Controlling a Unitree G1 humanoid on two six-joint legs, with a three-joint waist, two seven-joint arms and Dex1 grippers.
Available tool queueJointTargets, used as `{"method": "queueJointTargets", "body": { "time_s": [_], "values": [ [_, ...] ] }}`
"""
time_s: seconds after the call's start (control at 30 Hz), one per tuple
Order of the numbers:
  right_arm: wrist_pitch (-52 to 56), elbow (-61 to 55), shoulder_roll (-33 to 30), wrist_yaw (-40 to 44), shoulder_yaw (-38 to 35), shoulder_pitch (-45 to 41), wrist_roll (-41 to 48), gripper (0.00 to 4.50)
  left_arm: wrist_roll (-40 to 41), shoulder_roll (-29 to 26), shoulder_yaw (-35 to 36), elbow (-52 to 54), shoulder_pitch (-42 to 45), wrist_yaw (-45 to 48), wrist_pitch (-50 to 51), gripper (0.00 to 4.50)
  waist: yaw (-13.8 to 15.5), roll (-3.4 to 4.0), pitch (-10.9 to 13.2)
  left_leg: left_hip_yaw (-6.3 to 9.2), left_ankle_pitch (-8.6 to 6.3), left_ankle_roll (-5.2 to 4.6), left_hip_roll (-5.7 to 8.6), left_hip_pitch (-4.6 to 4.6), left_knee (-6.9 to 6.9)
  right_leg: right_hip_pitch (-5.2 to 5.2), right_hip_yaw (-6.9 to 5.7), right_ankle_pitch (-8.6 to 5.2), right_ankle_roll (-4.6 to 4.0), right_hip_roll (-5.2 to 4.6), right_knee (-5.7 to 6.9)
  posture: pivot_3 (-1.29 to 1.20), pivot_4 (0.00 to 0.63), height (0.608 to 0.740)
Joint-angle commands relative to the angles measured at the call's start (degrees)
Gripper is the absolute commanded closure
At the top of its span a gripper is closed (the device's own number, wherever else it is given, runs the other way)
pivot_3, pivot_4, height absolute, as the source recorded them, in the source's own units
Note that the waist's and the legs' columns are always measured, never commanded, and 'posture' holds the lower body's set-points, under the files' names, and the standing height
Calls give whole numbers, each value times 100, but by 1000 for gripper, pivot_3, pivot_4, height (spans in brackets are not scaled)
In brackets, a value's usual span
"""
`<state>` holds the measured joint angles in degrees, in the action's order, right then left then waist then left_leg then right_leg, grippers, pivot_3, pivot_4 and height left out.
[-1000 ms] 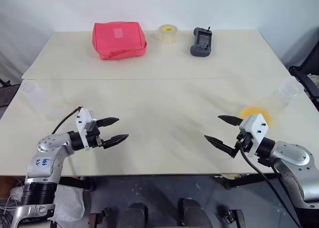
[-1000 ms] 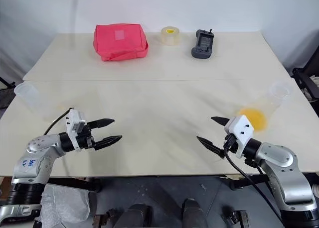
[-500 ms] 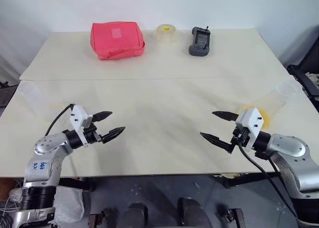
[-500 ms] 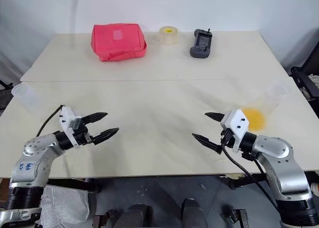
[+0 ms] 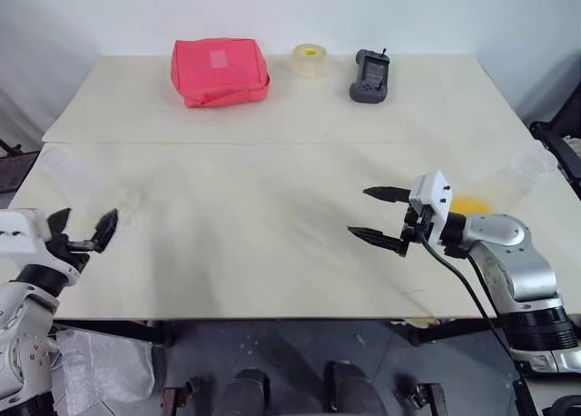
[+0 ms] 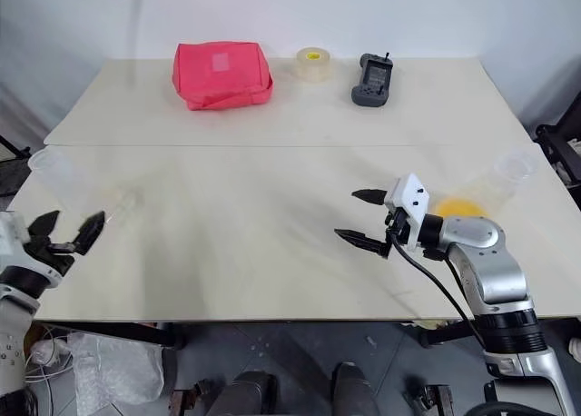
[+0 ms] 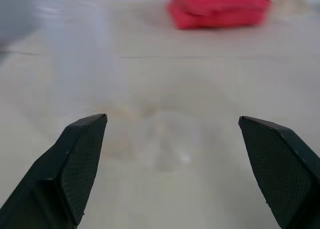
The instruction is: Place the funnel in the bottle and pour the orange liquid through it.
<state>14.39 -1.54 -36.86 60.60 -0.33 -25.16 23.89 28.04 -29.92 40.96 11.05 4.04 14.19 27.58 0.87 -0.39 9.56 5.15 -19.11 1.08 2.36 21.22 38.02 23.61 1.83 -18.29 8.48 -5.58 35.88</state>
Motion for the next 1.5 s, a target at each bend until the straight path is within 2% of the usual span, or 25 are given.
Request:
{"method": "queueJointTargets", "body": {
  "time_s": [0.03,0.17,0.4,0.7,0.83,0.97,1.23,1.5],
  "values": [
    [295,-425,-7,266,-184,-246,553,0,-323,-285,197,-460,443,-544,-200,19,1,0,0,0,0,1,0,-1,1,0,1,0,0,3,2,0,150,740],
    [580,-730,-35,293,-285,-353,883,0,-562,-491,-81,-1229,1035,-610,-485,19,7,0,0,0,-3,-1,2,-1,-5,3,-2,1,1,0,2,0,150,740],
    [730,-1089,80,-141,-511,-404,1094,0,-844,-707,-605,-2625,1978,-444,-929,19,21,-2,0,0,-6,2,0,5,-7,10,-10,1,2,-1,3,0,150,740],
    [845,-1539,-32,-405,-740,88,1126,0,-1087,-881,-984,-3883,2836,-325,-1563,19,-16,-3,0,-1,-7,2,1,7,-7,15,-14,2,4,-1,11,0,150,740],
    [848,-1648,-85,-507,-825,246,1115,0,-1084,-950,-986,-4139,3029,-373,-1654,887,-62,-4,0,-1,-6,2,1,7,-7,17,-14,2,4,-1,13,0,150,740],
    [850,-1726,-155,-581,-907,368,1113,0,-1064,-1125,-996,-4181,3012,-250,-1555,2076,-100,-4,0,-1,-7,2,0,8,-8,17,-14,2,4,-1,15,0,150,740],
    [810,-1689,-239,-583,-971,445,1120,0,-984,-1637,-888,-4400,3129,0,-1533,2162,-102,-5,0,-1,-7,2,-1,8,-9,18,-14,2,4,-1,16,0,150,740],
    [817,-1608,-324,-562,-1047,381,1142,0,-440,-1978,-1143,-4041,3787,1435,-1394,2162,-70,-7,1,1,-7,0,4,10,-7,16,-16,3,5,-6,16,0,150,740]
  ]
}}
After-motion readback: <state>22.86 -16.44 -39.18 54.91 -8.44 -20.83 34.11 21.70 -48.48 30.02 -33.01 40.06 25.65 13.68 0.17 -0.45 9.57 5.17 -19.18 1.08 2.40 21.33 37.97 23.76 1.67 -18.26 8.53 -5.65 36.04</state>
